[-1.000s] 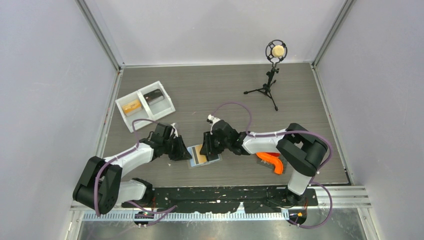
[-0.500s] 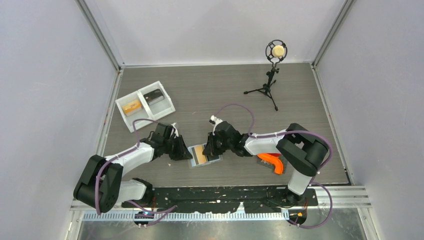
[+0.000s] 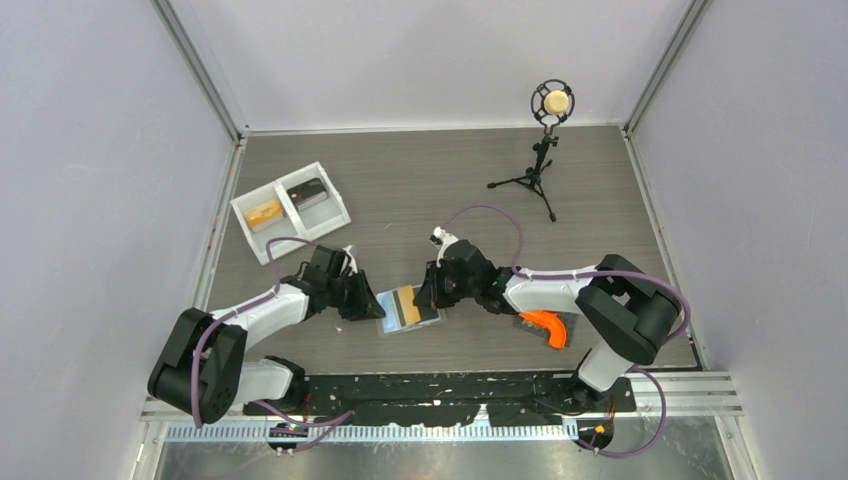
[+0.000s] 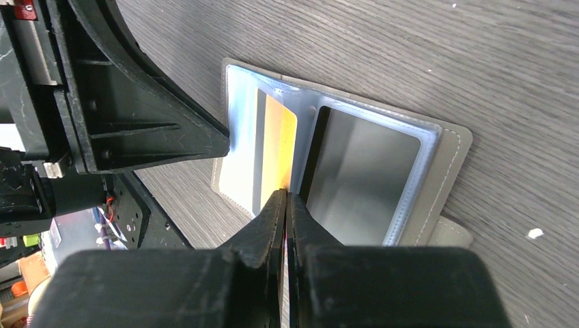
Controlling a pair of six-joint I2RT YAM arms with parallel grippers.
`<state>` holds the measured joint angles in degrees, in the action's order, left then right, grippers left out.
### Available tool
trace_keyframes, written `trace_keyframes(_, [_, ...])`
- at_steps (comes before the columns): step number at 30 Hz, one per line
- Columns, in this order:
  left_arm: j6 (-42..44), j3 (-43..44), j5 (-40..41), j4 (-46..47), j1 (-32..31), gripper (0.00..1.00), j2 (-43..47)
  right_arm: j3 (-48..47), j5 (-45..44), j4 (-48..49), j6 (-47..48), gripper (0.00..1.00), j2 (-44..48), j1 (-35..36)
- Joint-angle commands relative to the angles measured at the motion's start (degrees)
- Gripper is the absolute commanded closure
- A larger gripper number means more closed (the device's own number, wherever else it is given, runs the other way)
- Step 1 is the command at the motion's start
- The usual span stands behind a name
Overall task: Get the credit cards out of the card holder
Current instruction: Remove the credit card from the card holder.
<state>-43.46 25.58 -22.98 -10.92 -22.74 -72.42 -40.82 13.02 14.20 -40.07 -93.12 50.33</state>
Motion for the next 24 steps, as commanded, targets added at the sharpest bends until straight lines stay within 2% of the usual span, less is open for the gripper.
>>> trace_keyframes(1, [1.45,-0.38,4.24,-2.91,-0.02,0.82,-0.88,0.53,0.03,-1.63,2.16,0.95,4.35,-0.59])
trace_keyframes(14, [1.25,0.79,3.02,-4.23,-0.04,0.8,1.19,0.95,0.43,-4.69,5.65,0.95,10.55,-1.81])
trace_keyframes(19, [0.99,4.43,1.08,-8.57,-0.02,0.67,6.27,0.09,-0.25,-6.22,11.96,0.95,14.34,-1.77])
trace_keyframes(24, [0.98,10.23,1.11,-15.26,-0.04,0.53,12.06,0.27,-7.1,-6.89,23.13,0.95,20.66,0.88])
